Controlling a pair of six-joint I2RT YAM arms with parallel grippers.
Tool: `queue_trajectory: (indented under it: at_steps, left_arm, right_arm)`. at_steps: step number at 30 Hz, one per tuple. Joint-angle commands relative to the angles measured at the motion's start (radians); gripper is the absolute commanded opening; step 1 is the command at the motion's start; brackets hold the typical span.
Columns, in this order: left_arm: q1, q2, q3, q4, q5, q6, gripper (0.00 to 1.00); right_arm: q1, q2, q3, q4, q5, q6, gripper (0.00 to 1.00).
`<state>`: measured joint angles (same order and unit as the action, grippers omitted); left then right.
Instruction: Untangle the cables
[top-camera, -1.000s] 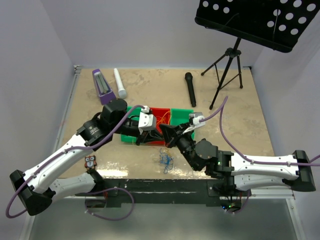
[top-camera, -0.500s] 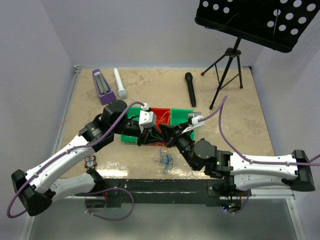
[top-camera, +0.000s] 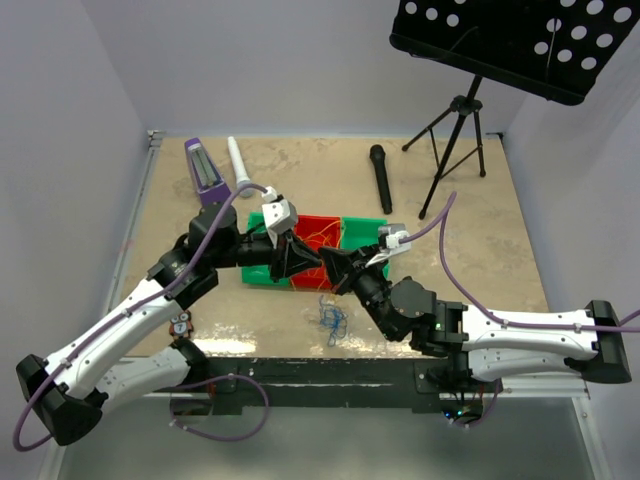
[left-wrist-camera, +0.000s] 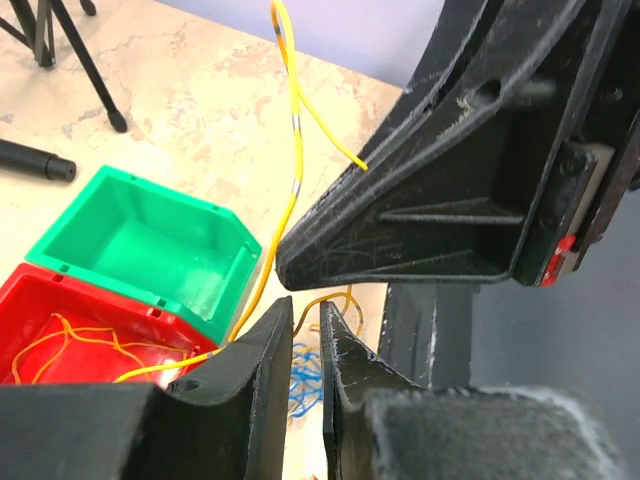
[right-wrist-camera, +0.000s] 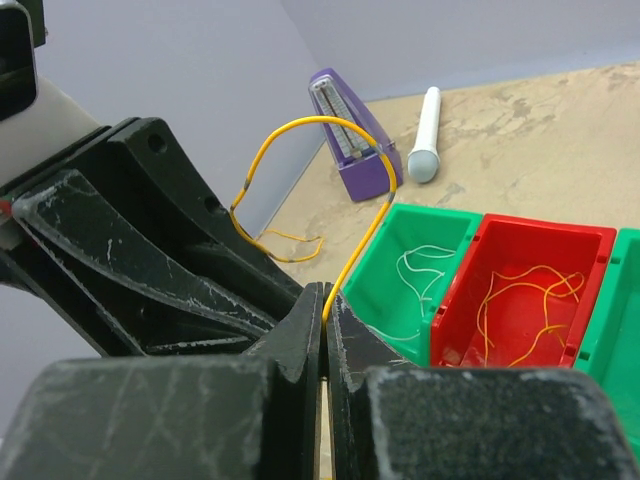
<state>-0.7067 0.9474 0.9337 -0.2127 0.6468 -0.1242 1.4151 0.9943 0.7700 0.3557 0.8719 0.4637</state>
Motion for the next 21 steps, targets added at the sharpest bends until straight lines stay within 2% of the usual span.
queue_trajectory:
  at_steps: [1, 5, 10, 21]
  left_arm:
    - [0.012, 0.004, -0.009, 0.088, 0.06, -0.112, 0.22]
    - [0.012, -0.001, -0.035, 0.119, 0.149, -0.129, 0.22]
    - [0.01, -0.015, -0.075, 0.121, 0.168, -0.12, 0.22]
    - [0.012, -0.03, -0.079, 0.173, 0.017, -0.11, 0.24]
  right_arm:
    - [0.005, -0.002, 0.043, 0.017, 0.012, 0.0, 0.0]
    - [0.004, -0.006, 0.041, 0.017, 0.013, 0.0, 0.0]
    - [0.004, -0.008, 0.043, 0.02, 0.01, -0.003, 0.0]
    - [0.004, -0.005, 0.04, 0.025, 0.001, 0.004, 0.0]
